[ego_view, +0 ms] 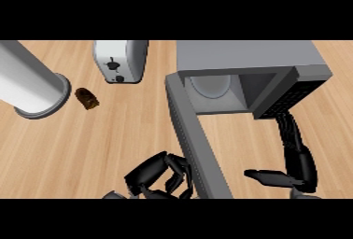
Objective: Pick up the milk, place it into the microwave and close the microwave
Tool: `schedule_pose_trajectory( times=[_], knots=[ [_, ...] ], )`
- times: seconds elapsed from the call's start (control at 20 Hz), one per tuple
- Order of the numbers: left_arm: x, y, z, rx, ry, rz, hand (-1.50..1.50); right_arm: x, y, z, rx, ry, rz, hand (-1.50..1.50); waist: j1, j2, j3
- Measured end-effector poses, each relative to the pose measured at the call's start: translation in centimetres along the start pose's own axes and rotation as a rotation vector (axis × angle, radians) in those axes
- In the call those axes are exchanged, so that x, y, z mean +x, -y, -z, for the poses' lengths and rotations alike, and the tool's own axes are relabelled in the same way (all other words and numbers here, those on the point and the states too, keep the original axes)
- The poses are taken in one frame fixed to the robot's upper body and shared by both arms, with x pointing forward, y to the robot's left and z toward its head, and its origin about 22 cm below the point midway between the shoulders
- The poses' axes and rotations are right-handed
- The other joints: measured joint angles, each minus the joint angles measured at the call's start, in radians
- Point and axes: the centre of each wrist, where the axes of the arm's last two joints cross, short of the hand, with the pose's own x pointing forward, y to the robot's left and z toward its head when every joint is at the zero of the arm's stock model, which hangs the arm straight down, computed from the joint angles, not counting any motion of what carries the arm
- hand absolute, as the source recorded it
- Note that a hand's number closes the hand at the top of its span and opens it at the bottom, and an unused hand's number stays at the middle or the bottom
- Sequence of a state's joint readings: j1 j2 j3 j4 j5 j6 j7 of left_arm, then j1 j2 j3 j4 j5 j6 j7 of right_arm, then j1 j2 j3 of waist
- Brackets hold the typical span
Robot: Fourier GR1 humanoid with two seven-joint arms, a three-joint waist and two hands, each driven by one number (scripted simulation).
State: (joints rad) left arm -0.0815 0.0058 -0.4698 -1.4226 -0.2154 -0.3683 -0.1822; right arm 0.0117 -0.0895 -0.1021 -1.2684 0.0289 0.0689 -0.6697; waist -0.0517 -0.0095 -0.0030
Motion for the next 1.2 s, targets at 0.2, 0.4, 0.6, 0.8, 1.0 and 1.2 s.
schedule_pose_trajectory(
  times=[0.2,0.4,0.6,0.8,1.0,1.2],
  knots=[
    [-0.3,2.7,2.1,-0.048,-0.016,0.045,1.50,3.4,1.6,-0.7,-0.017,0.027,0.002,-1.50,0.001,0.003,0.000],
    [-0.4,4.7,4.0,-0.006,-0.014,0.065,1.50,6.4,2.7,-1.5,-0.004,0.052,0.036,-1.50,-0.008,0.007,0.000],
    [-0.4,5.7,5.4,0.074,-0.011,0.058,1.50,8.4,3.4,-1.7,0.033,0.070,0.077,-1.50,-0.025,0.012,0.000],
    [0.0,6.2,6.3,0.151,-0.006,0.043,1.50,10.3,3.9,-1.3,0.075,0.087,0.106,-1.50,-0.045,0.019,0.000],
    [0.5,6.2,7.3,0.223,0.024,0.026,1.50,11.8,4.3,-0.7,0.145,0.111,0.135,-1.50,-0.070,0.024,-0.001],
    [1.5,5.6,8.6,0.272,0.072,0.024,1.50,13.5,3.9,0.0,0.240,0.135,0.162,-1.50,-0.098,0.030,-0.003]
  ],
)
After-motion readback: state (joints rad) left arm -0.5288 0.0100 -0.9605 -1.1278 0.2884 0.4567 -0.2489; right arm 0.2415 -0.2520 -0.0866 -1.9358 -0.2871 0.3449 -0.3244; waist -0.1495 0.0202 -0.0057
